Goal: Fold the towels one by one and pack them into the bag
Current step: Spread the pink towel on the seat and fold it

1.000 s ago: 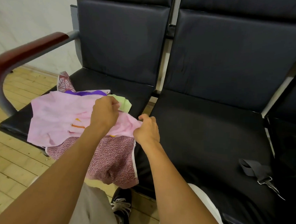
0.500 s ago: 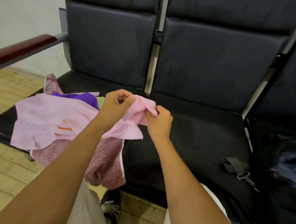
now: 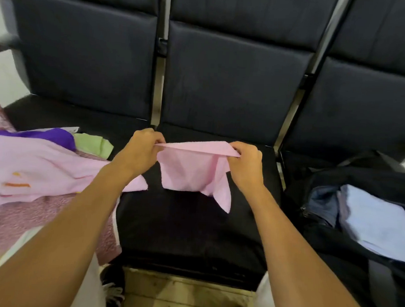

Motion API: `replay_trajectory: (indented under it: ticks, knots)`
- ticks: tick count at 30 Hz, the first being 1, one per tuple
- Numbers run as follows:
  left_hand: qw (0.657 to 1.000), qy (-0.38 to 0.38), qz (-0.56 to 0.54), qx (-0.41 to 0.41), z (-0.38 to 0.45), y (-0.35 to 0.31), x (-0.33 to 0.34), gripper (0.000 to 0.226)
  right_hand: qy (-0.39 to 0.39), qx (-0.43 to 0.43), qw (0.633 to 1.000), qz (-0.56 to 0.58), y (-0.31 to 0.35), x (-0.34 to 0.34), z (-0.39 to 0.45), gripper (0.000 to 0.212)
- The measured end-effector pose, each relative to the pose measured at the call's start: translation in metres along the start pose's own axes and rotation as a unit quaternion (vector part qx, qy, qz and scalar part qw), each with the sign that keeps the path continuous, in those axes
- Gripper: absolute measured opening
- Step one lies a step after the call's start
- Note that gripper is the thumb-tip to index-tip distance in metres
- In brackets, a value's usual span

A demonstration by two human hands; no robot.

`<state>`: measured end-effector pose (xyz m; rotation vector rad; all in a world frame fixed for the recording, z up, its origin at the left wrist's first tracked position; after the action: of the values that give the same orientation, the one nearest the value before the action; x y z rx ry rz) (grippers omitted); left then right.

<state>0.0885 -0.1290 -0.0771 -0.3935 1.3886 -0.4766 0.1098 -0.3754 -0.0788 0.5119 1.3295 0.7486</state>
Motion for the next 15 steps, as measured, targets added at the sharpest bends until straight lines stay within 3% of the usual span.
replay_trajectory:
  ticks: [6,11,15]
  knots:
    - [0.994,-0.02,0.103,0.021,0.0,-0.023,0.006,0.024,0.081,0.0,0.995,-0.057,-0.048,-0.037,-0.019,0.025]
    - [1.0,0.019,-0.005,0.021,-0.001,-0.029,0.011,0.019,0.121,-0.012,0.992,0.032,-0.061,-0.059,-0.038,0.018]
    - [0.996,0.051,-0.064,0.028,-0.014,-0.037,0.009,0.014,0.195,0.034,0.976,0.087,-0.069,-0.069,-0.054,0.04]
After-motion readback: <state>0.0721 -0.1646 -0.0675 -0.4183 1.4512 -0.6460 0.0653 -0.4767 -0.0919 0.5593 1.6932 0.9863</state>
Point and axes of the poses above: each hand's wrist, its own z-axis towards the middle knuckle, its own x-axis out of the palm, y = z × x, the point moved 4 cm from there along z, towards the middle knuckle, and after that the axes turned 5 degrees about y, right-handed, at the moved point
